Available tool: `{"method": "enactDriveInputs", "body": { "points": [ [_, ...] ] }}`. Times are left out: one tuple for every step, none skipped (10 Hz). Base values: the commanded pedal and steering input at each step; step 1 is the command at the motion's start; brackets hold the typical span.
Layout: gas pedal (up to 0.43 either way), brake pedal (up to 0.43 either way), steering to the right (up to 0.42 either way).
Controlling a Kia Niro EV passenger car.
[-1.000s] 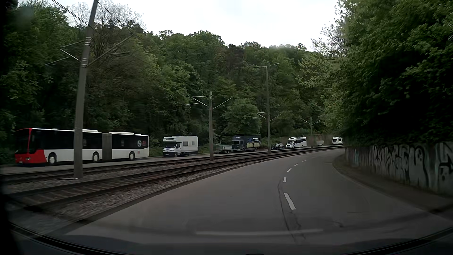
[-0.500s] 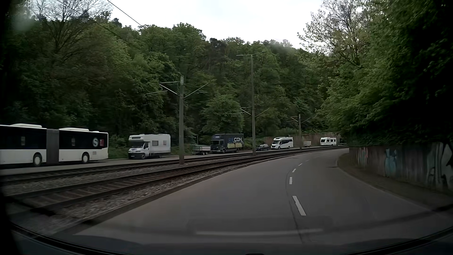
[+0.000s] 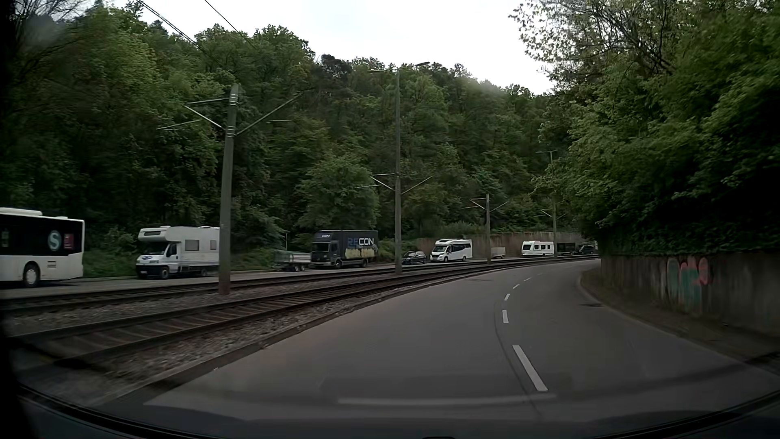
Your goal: Follow the waypoints while adhering to traffic rules and regulations
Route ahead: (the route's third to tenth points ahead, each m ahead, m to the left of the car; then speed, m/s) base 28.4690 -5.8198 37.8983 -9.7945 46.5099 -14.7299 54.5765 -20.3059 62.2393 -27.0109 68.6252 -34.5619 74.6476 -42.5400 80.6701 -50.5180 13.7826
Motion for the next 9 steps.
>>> {"method": "enactDriveInputs", "body": {
  "points": [
    [0.118, 0.000, 0.060],
    [0.118, 0.000, 0.061],
    [0.118, 0.000, 0.061],
    [0.118, 0.000, 0.060],
    [0.118, 0.000, 0.060],
    [0.110, 0.000, 0.060],
    [0.110, 0.000, 0.061],
    [0.087, 0.000, 0.060],
    [0.087, 0.000, 0.060]
  ]
}}
